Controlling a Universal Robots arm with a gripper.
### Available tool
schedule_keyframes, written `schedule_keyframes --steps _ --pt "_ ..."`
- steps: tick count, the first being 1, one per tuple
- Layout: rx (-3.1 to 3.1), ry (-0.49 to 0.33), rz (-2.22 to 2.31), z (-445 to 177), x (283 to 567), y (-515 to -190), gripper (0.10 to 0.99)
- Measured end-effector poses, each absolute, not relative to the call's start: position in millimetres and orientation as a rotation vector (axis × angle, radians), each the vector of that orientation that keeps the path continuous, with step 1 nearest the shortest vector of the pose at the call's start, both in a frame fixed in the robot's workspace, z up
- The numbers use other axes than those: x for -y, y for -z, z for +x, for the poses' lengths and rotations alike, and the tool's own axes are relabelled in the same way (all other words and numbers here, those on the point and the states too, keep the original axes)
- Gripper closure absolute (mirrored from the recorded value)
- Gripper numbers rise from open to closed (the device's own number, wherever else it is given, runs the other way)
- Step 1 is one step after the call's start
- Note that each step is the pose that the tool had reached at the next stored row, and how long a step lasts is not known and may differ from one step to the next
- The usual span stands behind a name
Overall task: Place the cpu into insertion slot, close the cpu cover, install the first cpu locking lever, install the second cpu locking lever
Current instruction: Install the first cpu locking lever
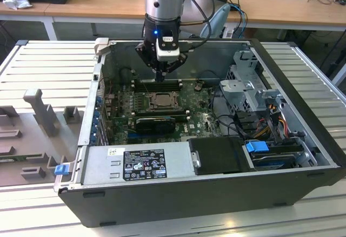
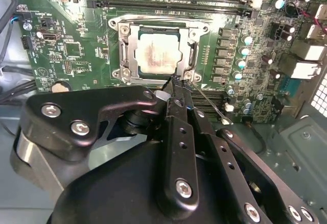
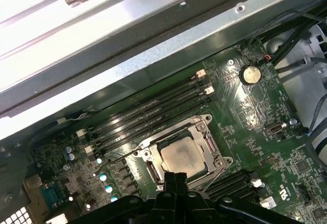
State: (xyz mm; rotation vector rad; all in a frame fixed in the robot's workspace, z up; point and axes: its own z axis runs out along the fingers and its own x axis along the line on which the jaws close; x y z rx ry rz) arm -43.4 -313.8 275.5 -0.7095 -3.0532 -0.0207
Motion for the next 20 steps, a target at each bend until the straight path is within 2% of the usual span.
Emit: schedule_keyframes --steps 8,20 --pt "3.072 0.020 -0.622 -43.4 313.8 -275.5 0.980" --pt "3.128 0.019 -0.164 -43.4 313.8 -274.4 0.980"
